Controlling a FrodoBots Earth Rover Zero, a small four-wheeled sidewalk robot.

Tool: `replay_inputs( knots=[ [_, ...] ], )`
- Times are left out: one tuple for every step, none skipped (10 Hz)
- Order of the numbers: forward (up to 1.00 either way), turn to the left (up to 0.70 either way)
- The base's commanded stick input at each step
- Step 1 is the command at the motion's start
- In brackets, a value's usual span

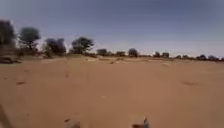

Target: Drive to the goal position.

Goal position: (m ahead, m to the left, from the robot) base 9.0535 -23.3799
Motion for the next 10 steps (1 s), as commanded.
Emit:
replay_inputs(
  knots=[
    [0.70,0.00],
    [0.70,0.00],
    [0.70,0.00],
    [0.70,0.00],
    [0.70,0.00],
    [0.70,0.00],
    [0.70,0.00],
    [0.70,0.00],
    [0.70,0.00],
    [0.70,0.00]
  ],
)
